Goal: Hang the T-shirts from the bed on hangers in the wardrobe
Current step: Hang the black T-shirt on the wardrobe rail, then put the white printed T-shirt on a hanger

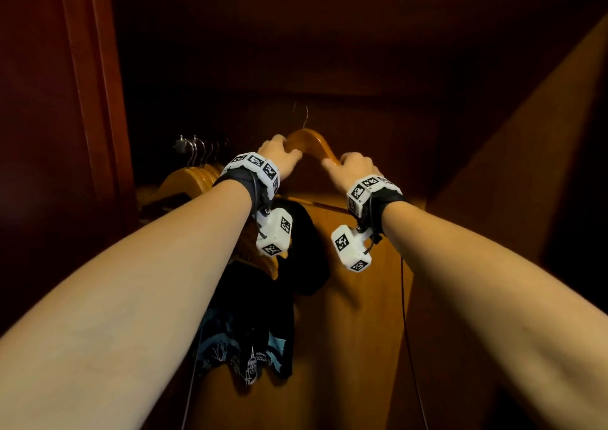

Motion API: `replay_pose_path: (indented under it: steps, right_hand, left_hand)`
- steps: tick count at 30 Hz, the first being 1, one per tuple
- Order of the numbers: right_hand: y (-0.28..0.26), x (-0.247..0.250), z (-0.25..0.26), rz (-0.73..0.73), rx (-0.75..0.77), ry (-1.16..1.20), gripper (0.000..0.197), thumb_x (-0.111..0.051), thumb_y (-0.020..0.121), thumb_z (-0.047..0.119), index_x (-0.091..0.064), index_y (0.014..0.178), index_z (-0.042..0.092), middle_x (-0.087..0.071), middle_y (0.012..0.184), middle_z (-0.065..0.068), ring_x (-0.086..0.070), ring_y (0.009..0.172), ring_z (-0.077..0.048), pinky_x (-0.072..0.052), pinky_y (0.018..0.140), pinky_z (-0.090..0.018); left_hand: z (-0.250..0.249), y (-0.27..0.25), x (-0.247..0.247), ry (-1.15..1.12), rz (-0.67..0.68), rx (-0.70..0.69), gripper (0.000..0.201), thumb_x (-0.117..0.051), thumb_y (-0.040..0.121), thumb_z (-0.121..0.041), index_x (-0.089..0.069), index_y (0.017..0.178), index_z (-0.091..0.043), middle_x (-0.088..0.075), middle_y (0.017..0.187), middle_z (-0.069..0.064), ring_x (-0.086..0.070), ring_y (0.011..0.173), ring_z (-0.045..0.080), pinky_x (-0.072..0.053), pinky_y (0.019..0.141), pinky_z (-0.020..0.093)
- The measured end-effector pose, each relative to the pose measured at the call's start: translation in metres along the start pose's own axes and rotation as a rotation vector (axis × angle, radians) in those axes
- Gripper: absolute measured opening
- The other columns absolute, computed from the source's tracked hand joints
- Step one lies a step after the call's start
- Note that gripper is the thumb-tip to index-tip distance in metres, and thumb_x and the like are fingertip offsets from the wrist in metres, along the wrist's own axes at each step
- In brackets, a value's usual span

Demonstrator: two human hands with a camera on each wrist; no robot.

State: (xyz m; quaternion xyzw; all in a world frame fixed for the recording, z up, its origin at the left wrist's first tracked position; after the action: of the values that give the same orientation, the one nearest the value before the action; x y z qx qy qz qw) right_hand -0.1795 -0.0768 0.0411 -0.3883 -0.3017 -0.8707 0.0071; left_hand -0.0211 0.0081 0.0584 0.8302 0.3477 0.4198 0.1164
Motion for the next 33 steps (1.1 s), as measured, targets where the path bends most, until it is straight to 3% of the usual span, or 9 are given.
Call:
replay_pose_path:
  steps: [4, 7, 10, 16, 19, 23, 27, 33]
  right_hand:
    - [-0.036, 0.03, -0.023, -0.032, 0.008, -0.063, 0.043, -0.051, 0.086, 0.063, -0.062, 0.084, 0.021, -0.065, 0.079, -0.001, -0.063, 0.072, -0.025, -0.051, 0.072, -0.034]
    - [-0.067, 0.051, -0.039, -0.061, 0.022, -0.111, 0.044, -0.05, 0.086, 0.063, -0.062, 0.084, 0.021, -0.064, 0.076, -0.001, -0.063, 0.069, -0.024, -0.047, 0.065, -0.032]
    - [-0.094, 0.07, -0.054, -0.082, 0.011, -0.155, 0.045, -0.048, 0.088, 0.064, -0.063, 0.086, 0.021, -0.064, 0.075, 0.0, -0.062, 0.068, -0.022, -0.049, 0.065, -0.031]
    - [-0.136, 0.11, -0.078, -0.077, -0.019, -0.185, 0.044, -0.048, 0.089, 0.065, -0.063, 0.086, 0.023, -0.062, 0.074, 0.002, -0.058, 0.065, -0.019, -0.039, 0.058, -0.029]
    - [-0.152, 0.124, -0.088, -0.051, -0.043, -0.161, 0.045, -0.048, 0.089, 0.067, -0.063, 0.083, 0.025, -0.064, 0.074, 0.003, -0.061, 0.068, -0.017, -0.047, 0.059, -0.029]
    - [-0.171, 0.135, -0.104, -0.032, -0.085, -0.124, 0.046, -0.05, 0.087, 0.071, -0.063, 0.081, 0.026, -0.064, 0.077, 0.003, -0.064, 0.073, -0.018, -0.05, 0.064, -0.03]
    - [-0.199, 0.138, -0.115, -0.002, -0.134, -0.088, 0.052, -0.052, 0.088, 0.07, -0.068, 0.091, 0.021, -0.068, 0.08, 0.0, -0.067, 0.075, -0.019, -0.051, 0.066, -0.032]
    - [-0.255, 0.133, -0.124, -0.054, -0.22, -0.022, 0.028, -0.058, 0.092, 0.05, -0.067, 0.094, 0.023, -0.07, 0.085, -0.003, -0.068, 0.077, -0.02, -0.056, 0.075, -0.038]
  left_hand:
    - [-0.016, -0.034, -0.015, -0.229, 0.024, 0.052, 0.062, -0.045, 0.097, -0.054, -0.036, 0.149, -0.022, -0.043, 0.147, 0.01, -0.046, 0.13, 0.032, -0.04, 0.108, 0.048]
    - [-0.03, -0.063, -0.03, -0.339, 0.068, 0.059, 0.063, -0.042, 0.093, -0.061, -0.039, 0.146, -0.027, -0.046, 0.144, 0.006, -0.049, 0.127, 0.03, -0.044, 0.104, 0.052]
    - [-0.049, -0.089, -0.043, -0.395, 0.088, 0.022, 0.06, -0.042, 0.095, -0.061, -0.042, 0.143, -0.026, -0.051, 0.138, 0.005, -0.052, 0.122, 0.026, -0.045, 0.103, 0.05]
    - [-0.07, -0.12, -0.063, -0.521, 0.181, -0.01, 0.059, -0.048, 0.09, -0.067, -0.05, 0.133, -0.028, -0.058, 0.124, -0.001, -0.055, 0.115, 0.024, -0.049, 0.096, 0.047]
    - [-0.079, -0.131, -0.07, -0.638, 0.261, -0.019, 0.055, -0.054, 0.088, -0.066, -0.057, 0.119, -0.021, -0.06, 0.119, 0.003, -0.058, 0.111, 0.024, -0.053, 0.091, 0.047]
    - [-0.084, -0.145, -0.075, -0.704, 0.304, -0.065, 0.065, -0.061, 0.08, -0.068, -0.06, 0.11, -0.01, -0.064, 0.116, 0.015, -0.064, 0.105, 0.03, -0.056, 0.088, 0.052]
    - [-0.082, -0.168, -0.082, -0.776, 0.338, -0.103, 0.041, -0.066, 0.085, -0.058, -0.058, 0.092, -0.018, -0.065, 0.096, 0.006, -0.065, 0.094, 0.022, -0.06, 0.082, 0.047]
    - [-0.074, -0.219, -0.104, -0.897, 0.465, -0.13, 0.029, -0.068, 0.09, -0.042, -0.053, 0.084, -0.018, -0.06, 0.086, -0.001, -0.063, 0.083, 0.012, -0.061, 0.079, 0.045]
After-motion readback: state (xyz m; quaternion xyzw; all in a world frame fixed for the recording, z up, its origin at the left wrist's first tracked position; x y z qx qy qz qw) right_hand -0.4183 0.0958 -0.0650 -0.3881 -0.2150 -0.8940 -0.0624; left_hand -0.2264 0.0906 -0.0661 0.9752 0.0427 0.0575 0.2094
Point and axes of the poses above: each hand's wrist, its own y-axis towards the middle knuckle, its own x-axis out of the back of the hand, z = x × y, the point moved 5 cm from there along y, towards the middle knuckle
